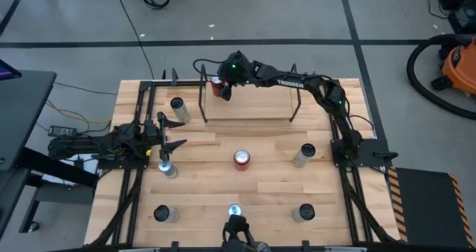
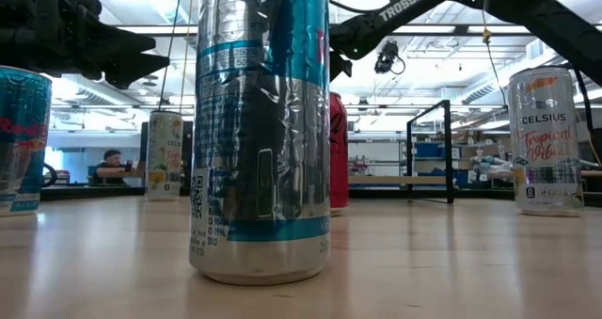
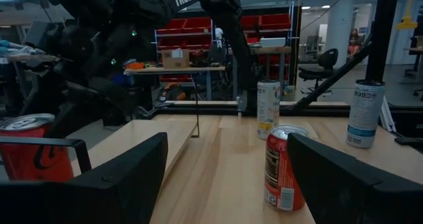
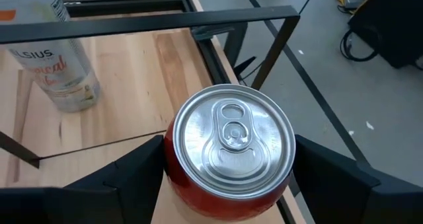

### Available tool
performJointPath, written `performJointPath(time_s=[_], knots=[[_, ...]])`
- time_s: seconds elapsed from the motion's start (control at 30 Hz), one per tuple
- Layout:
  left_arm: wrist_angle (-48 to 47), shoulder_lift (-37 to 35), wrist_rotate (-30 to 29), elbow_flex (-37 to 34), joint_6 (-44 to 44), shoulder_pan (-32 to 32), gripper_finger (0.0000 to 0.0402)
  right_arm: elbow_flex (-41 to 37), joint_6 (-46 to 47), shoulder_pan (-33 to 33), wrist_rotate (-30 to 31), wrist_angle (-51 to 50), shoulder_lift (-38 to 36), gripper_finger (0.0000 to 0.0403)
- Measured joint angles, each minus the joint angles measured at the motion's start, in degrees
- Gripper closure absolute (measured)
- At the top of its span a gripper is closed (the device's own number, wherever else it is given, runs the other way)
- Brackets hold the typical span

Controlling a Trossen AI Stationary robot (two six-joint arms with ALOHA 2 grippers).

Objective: Place canned beverage on shelf
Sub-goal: Put the right red soda can on the shelf, then put the left white yellow soda can on the shelf

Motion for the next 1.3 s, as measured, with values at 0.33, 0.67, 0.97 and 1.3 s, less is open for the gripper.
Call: performJointPath(time_s=[0.33, 0.67, 0.97, 1.3], knots=[[0.01, 0.00, 0.00, 0.00, -0.02, 0.00, 0.0086, 0.00, 2.57, -0.46, -0.73, -0.19, 0.02, 0.0087], [-0.01, 0.00, 0.00, -0.02, 0.04, 0.00, 0.0086, 0.00, 2.52, -0.48, -2.21, 0.05, 0.02, 0.0058], [-0.01, 0.00, 0.00, -0.01, 0.09, 0.00, 0.0086, 0.00, 2.52, -0.48, -2.21, 0.61, 0.02, 0.0022], [-0.13, 0.02, -0.04, 2.05, 1.62, 0.00, 0.0086, 7.85, 2.45, -0.17, -2.23, -3.36, -0.02, 0.0008]])
